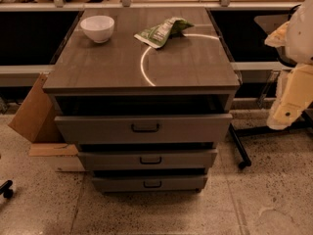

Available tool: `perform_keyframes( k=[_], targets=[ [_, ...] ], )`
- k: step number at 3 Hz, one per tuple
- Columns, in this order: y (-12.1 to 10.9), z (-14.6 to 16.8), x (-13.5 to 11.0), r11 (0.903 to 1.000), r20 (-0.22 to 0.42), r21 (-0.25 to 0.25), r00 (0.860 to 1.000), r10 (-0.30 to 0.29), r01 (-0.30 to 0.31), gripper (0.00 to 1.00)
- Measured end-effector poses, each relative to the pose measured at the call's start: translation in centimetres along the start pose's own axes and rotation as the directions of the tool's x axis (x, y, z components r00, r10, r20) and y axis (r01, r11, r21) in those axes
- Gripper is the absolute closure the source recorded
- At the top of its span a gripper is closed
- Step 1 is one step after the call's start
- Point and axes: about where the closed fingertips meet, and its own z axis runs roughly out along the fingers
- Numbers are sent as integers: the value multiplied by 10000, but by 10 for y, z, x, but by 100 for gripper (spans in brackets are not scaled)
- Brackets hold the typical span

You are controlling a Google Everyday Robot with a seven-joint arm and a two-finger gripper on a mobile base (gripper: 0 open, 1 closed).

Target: Open middle drawer

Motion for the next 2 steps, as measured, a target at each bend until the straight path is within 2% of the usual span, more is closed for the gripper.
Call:
perform_keyframes(
  k=[1, 2],
  targets=[
    [0, 0, 0, 10000, 0, 1, 10000, -1, 1, 0],
    [6, 12, -5, 9988, -36, 150, 9989, -469, 470, 0]
  ],
)
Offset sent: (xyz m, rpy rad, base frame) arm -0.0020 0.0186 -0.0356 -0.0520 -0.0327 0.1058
